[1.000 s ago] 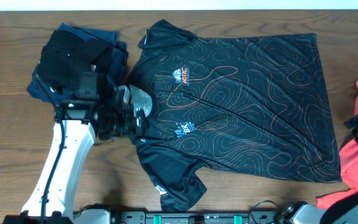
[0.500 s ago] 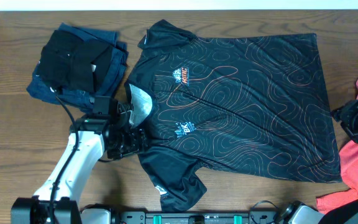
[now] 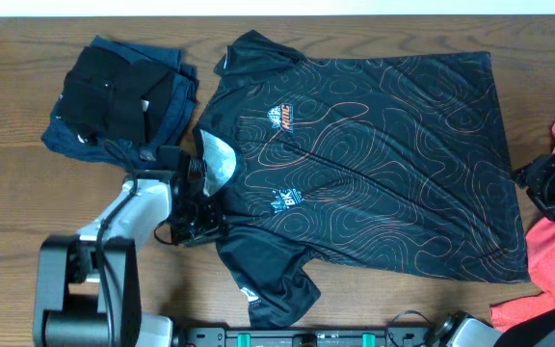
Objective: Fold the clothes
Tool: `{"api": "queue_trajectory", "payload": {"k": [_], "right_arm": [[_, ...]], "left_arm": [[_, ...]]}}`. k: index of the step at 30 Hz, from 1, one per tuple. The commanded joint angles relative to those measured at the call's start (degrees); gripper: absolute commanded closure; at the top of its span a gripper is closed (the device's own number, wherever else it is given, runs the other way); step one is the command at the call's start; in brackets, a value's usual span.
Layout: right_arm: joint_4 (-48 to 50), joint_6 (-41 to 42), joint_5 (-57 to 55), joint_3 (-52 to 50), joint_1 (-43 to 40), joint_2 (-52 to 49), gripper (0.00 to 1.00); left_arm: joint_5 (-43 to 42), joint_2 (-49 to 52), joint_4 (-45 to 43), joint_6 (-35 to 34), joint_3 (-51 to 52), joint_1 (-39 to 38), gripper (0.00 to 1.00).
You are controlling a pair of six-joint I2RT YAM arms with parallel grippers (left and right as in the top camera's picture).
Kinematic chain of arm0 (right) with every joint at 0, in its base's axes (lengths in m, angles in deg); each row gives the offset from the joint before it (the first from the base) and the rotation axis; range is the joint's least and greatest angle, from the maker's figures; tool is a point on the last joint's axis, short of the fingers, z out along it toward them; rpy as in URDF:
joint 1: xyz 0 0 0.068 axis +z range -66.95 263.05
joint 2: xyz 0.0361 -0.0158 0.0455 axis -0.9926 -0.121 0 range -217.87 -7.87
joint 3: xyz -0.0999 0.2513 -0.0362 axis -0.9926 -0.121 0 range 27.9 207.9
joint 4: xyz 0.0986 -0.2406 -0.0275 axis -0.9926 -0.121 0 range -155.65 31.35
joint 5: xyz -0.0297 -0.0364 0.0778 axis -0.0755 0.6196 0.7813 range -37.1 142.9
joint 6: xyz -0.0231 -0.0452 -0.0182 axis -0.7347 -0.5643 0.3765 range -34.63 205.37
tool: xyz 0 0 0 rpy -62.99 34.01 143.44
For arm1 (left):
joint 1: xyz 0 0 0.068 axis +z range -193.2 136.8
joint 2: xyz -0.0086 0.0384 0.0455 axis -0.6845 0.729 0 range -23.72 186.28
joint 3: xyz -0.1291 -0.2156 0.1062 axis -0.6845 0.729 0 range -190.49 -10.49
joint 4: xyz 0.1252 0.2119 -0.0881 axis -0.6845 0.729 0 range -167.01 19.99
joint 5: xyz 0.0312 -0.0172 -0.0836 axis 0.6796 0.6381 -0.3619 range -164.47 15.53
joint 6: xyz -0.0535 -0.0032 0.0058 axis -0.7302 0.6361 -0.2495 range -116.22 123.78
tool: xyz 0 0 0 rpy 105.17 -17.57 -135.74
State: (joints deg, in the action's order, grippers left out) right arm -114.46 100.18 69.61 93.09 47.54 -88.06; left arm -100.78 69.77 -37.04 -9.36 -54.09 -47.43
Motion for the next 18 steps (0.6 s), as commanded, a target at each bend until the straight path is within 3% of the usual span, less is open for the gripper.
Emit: {"api": "queue_trajectory", "payload": {"k": [1, 7, 15, 17, 18], "right_arm": [[0.1, -0.7, 0.0, 0.2, 0.5, 0.0, 0.48], [0.2, -0.7, -1.3, 0.2, 0.5, 0.0, 0.48], [1.3, -0.7, -2.3, 0.2, 0.6, 0.0, 0.48], [1.5, -0.7, -2.3, 0.0, 0.7, 0.0, 0.47], [1.6, -0.7, -2.3, -0.2, 0.8, 0.0, 0.47]], "left_arm": [[4.3, 4.8, 0.9, 0.0, 1.9, 0.1, 0.94], [10.8, 1.8, 10.1, -4.1, 1.7, 5.8, 0.94], [12.3, -3.8, 11.5, -1.9, 1.7, 12.3, 0.91], [12.2, -3.9, 11.9, -1.9, 1.7, 12.3, 0.83], [12.2, -3.9, 12.2, -1.9, 1.7, 12.2, 0.7]]}}
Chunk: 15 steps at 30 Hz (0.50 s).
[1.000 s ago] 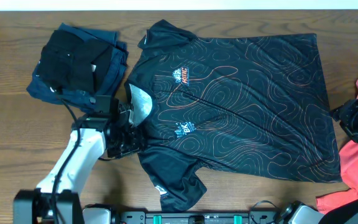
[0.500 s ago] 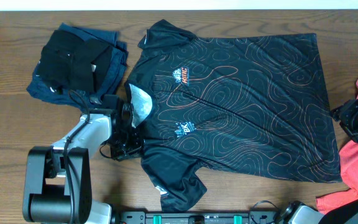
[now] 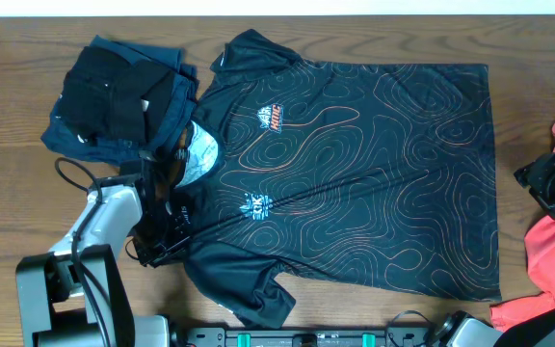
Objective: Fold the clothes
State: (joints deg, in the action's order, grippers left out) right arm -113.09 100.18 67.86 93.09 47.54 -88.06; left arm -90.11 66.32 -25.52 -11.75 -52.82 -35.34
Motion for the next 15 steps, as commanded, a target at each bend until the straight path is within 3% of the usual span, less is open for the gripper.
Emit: {"api": "queue_trajectory", "payload": {"k": [1, 2, 8, 15], "right_arm": [[0.4, -0.7, -0.6, -0.6, 0.9, 0.0, 0.47], [0.7, -0.7, -0.6, -1.2, 1.1, 0.0, 0.46], [5.7, 1.1, -7.9, -8.4, 1.9, -1.3, 0.45], [18.7, 6.1, -5.6, -17.2, 2.0, -8.6, 0.68]], "left_arm": [[1.6, -0.4, 0.9, 0.5, 0.4, 0.2, 0.64], [1.5, -0.4, 1.0, 0.5, 0.3, 0.2, 0.58], [-3.6, -1.7, 1.5, 5.6, -0.8, 0.2, 0.57], [-5.6, -5.9, 4.8, 13.0, -3.1, 0.2, 0.53]]}}
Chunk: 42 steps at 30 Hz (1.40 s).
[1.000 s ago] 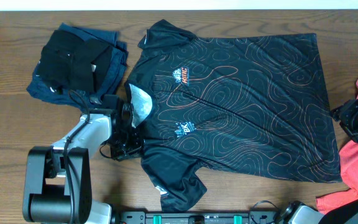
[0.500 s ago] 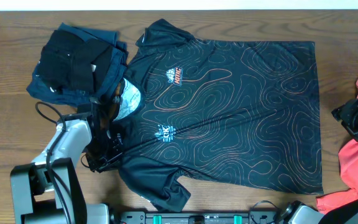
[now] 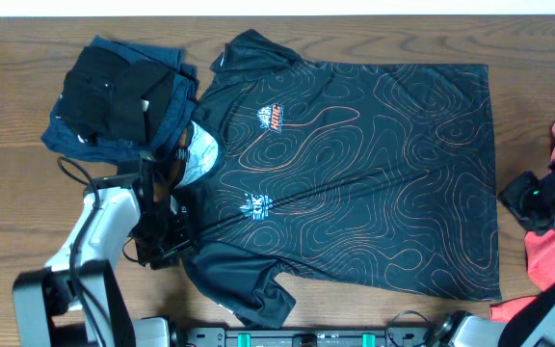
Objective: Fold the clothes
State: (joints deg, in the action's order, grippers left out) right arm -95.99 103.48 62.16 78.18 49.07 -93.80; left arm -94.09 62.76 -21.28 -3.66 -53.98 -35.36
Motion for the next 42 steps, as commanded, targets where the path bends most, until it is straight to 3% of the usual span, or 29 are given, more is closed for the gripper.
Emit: {"api": "queue_trajectory", "payload": {"k": [1, 5, 8, 10, 16, 21, 26, 30, 31, 32, 33, 34, 42], "right_arm": [[2.9, 3.0, 0.2, -3.2, 0.7, -4.5, 0.71], [4.8, 3.6, -1.2, -4.3, 0.7, -11.0, 0.78], [4.8, 5.0, -5.7, -4.3, 0.6, -12.8, 0.94], [4.3, 6.0, -10.0, -4.1, 0.4, -12.7, 0.99], [2.0, 6.1, -13.3, -1.1, -0.5, -12.5, 0.99], [0.2, 6.1, -13.1, 1.2, -0.2, -12.5, 0.99], [-1.4, 6.1, -13.1, 2.8, -0.2, -12.5, 0.99], [-2.0, 6.1, -16.3, 4.1, -0.5, -12.5, 0.99], [-1.9, 6.1, -15.3, 4.5, -0.6, -12.5, 0.98], [-1.6, 5.3, -13.1, 5.0, -0.6, -12.5, 0.91], [-1.7, 3.4, -10.7, 5.5, -0.6, -12.5, 0.7], [-1.9, 2.2, -9.1, 6.0, -0.6, -12.5, 0.61], [-9.4, -1.8, 1.2, 13.9, -1.1, -8.0, 0.53]], "left_arm": [[-1.8, -3.1, 0.5, 4.9, -1.9, 0.2, 0.53], [-1.8, -6.0, 0.0, 4.9, -1.9, 0.2, 0.48], [-1.8, -6.4, -0.1, 4.8, -1.9, 0.2, 0.46], [-2.1, -6.4, -0.1, 4.8, -1.9, 0.2, 0.46], [-7.1, -6.4, -3.4, 4.9, -1.9, 0.2, 0.45], [-13.0, -6.4, -12.2, 4.8, -1.9, -1.0, 0.44], [-12.7, -6.3, -20.1, 4.6, -1.9, -4.1, 0.39], [-9.8, -5.1, -21.6, 3.8, -1.9, -5.7, 0.39], [-9.7, -4.8, -21.5, 3.8, -1.9, -5.9, 0.38], [-9.7, -4.7, -21.3, 3.8, -1.9, -5.9, 0.38], [-9.7, -4.7, -21.1, 3.8, -1.9, -5.9, 0.38], [-9.7, -4.7, -20.7, 3.8, -1.9, -5.9, 0.37], [-10.3, -7.2, -9.3, 4.6, -4.1, -6.1, 0.37]]}}
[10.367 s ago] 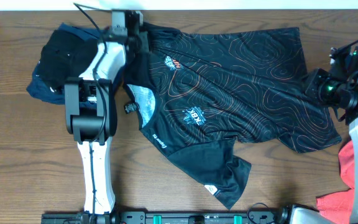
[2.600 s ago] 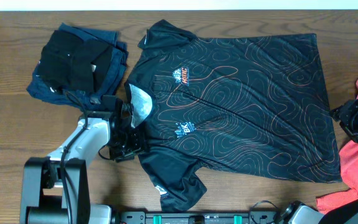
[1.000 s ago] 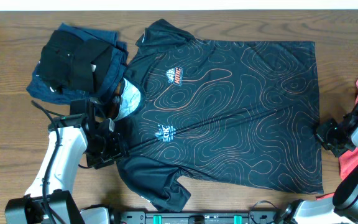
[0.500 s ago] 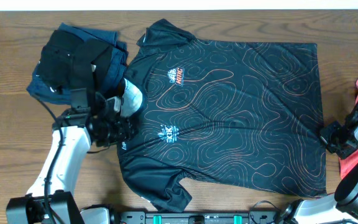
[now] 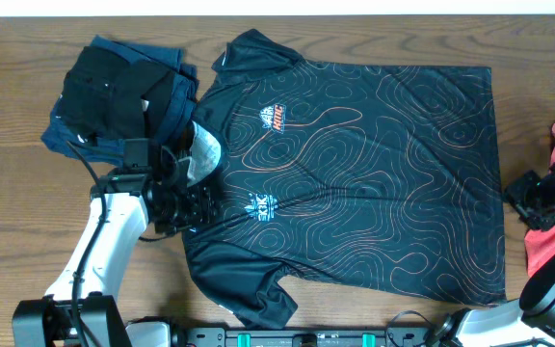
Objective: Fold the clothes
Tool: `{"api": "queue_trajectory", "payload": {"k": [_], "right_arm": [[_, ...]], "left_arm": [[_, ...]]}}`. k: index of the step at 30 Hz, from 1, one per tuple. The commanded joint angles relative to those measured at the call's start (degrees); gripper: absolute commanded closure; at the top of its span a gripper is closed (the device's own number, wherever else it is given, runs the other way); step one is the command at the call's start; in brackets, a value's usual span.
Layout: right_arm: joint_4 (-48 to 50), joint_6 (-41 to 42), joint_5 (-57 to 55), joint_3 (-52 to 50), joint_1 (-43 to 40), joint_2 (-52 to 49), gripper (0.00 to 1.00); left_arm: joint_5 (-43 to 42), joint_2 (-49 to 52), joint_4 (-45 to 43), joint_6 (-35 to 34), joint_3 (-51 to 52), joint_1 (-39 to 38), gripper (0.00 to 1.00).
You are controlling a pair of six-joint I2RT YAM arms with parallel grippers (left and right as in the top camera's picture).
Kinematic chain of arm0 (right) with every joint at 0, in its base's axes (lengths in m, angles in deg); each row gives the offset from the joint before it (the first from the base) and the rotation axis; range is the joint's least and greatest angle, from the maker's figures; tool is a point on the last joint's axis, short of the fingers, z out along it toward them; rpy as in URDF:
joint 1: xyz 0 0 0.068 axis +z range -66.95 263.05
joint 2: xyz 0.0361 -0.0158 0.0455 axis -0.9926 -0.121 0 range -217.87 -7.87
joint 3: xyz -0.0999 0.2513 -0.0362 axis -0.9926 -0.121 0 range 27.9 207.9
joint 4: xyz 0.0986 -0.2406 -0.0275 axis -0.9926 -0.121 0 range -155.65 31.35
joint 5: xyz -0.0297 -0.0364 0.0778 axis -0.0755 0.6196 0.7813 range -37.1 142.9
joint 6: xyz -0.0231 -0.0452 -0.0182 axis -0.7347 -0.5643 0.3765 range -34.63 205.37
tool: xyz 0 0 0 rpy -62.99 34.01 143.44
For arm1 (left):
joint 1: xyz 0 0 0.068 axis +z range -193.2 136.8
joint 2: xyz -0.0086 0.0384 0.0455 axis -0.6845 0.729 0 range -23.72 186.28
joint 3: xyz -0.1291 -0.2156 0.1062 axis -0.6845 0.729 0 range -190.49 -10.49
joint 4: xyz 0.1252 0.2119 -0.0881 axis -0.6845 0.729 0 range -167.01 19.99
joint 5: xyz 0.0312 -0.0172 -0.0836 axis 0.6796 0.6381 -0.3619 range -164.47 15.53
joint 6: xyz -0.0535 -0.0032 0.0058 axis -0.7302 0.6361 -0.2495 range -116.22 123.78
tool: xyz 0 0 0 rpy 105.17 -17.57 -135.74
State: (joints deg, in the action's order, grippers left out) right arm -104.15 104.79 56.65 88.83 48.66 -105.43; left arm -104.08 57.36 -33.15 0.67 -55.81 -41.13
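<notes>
A black shirt (image 5: 355, 173) with orange contour lines lies spread flat across the middle of the table. Its collar (image 5: 203, 152) points left and its hem is at the right. My left gripper (image 5: 189, 202) rests on the shirt's left edge just below the collar; its jaws are dark against the dark cloth and hard to read. My right gripper (image 5: 526, 200) sits just off the hem at the right, beside a red garment. Its jaw state does not show.
A pile of folded dark clothes (image 5: 118, 96) lies at the back left, touching the shirt's collar area. The red garment spreads along the right table edge. The arm bases stand at the front edge.
My left gripper has moved from off the shirt's left front edge up onto the cloth below the collar. The shirt looks slightly flatter. My right gripper stays near the hem.
At first the shirt lay further right, with my left gripper at its collar. Then the whole shirt sat further left and smoother. After that my left gripper was beside the shirt's edge and my right one had come closer to the hem. Now my left gripper is back near the collar.
</notes>
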Motion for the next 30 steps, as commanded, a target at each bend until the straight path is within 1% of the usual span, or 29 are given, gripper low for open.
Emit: {"api": "queue_trajectory", "payload": {"k": [1, 3, 5, 6, 7, 11, 13, 24, 28, 29, 30], "right_arm": [[-2.1, -3.5, 8.6, 4.0, -0.9, 4.9, 0.51], [-3.7, -3.9, 12.3, 5.5, -1.3, 8.0, 0.49], [-4.5, -3.8, 14.3, 6.0, -1.6, 10.8, 0.47], [-4.7, -3.8, 15.1, 6.0, -1.6, 12.2, 0.46], [-5.2, -3.8, 15.8, 6.0, -1.6, 13.6, 0.45], [-7.5, -4.3, 16.2, 6.0, -1.6, 17.6, 0.44], [-8.1, -4.5, 16.2, 6.0, -1.6, 18.5, 0.44], [-8.3, -4.9, 16.2, 6.0, -1.6, 18.8, 0.44], [-8.3, -4.9, 16.2, 6.0, -1.6, 18.8, 0.44], [-8.3, -4.9, 16.2, 6.0, -1.6, 18.8, 0.44], [-8.3, -4.9, 16.2, 6.0, -1.6, 18.8, 0.44]], "left_arm": [[-1.0, -2.5, 4.2, 0.7, -2.5, -0.5, 0.37], [-2.6, -4.2, 7.6, 0.7, -2.5, -1.0, 0.37], [-2.5, -5.1, 10.9, 0.2, -2.5, -1.5, 0.37], [-1.0, -5.2, 12.6, -1.9, -2.5, -1.5, 0.36], [0.9, -5.2, 14.5, -5.3, -2.3, -1.5, 0.35], [3.4, -5.1, 17.2, -12.3, 1.5, -1.5, 0.34], [5.3, -5.1, 16.0, -15.5, 4.4, -1.5, 0.34], [6.5, -5.1, 3.8, -24.1, 16.6, -1.5, 0.33], [6.3, -5.1, 3.3, -25.7, 18.8, -1.5, 0.34], [6.3, -5.1, 3.2, -25.7, 19.1, -1.5, 0.35], [6.1, -5.1, 2.9, -25.8, 19.3, -1.5, 0.38]]}}
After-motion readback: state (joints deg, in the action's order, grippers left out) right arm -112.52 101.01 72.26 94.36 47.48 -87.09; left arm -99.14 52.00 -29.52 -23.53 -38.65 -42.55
